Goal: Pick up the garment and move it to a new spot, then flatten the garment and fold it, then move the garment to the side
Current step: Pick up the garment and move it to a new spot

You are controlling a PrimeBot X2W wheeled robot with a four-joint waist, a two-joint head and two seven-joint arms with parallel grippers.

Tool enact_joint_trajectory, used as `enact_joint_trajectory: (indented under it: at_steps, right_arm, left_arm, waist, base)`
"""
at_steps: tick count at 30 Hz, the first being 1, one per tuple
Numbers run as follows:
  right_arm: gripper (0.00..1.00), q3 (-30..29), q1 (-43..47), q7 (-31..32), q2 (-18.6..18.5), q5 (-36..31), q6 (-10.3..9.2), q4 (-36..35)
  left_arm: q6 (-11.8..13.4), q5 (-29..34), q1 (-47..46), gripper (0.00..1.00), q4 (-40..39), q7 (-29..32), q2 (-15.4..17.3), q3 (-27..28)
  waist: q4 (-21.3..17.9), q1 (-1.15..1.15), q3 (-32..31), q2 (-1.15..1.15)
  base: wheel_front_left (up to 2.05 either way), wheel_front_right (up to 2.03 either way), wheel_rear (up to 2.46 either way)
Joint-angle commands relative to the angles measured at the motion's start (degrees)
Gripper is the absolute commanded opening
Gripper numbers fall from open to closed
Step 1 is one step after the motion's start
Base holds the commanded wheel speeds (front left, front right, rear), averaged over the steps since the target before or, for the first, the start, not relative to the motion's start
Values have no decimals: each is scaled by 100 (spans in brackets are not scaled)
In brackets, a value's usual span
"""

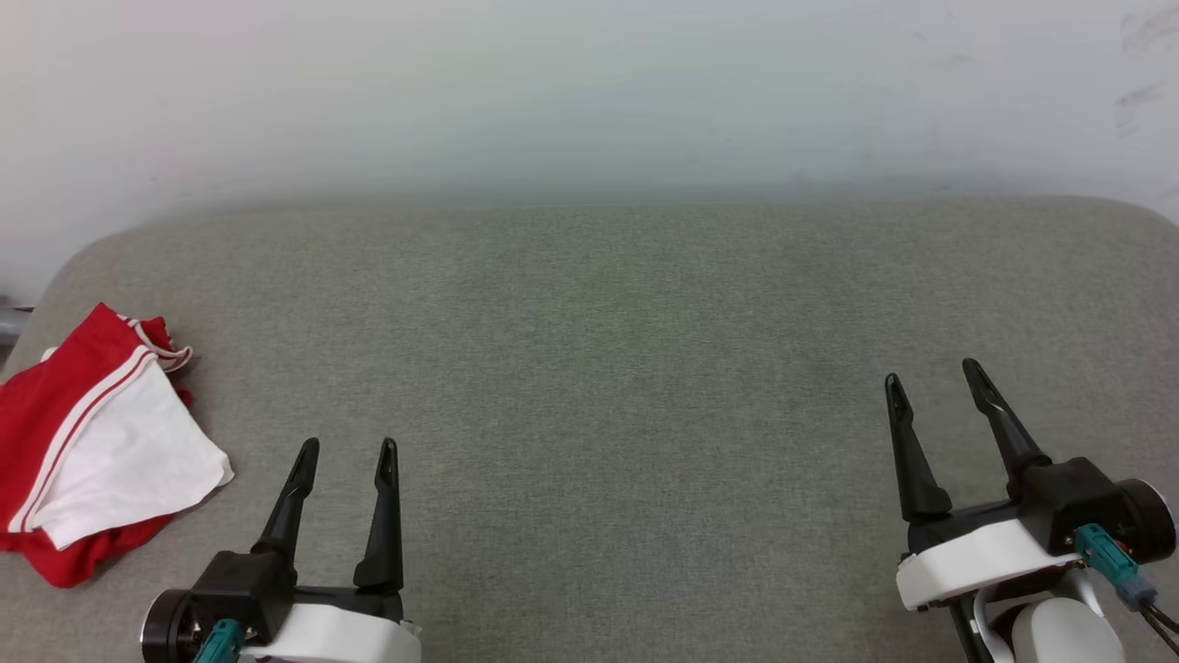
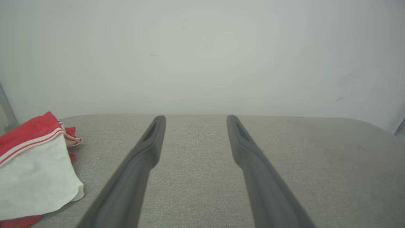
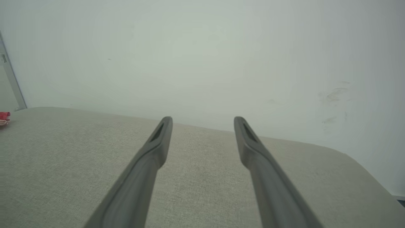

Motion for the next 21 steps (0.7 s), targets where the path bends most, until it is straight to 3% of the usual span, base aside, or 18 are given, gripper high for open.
enact_joint_trajectory:
  at_steps: [1,21]
  right_arm:
    - [100,42,-39,-12,5,73,-3,3]
    - [100,647,171,-12,5,559,-3,288]
  left_arm:
    - [-12,-71,-20,100,20,-16,-9,50]
    - [-162,-267,169,100,402,-16,-10,287]
  waist:
    - [77,0,-6,0]
    - [1512,0,-272,0]
  base:
    - [0,0,0]
    - [0,0,0]
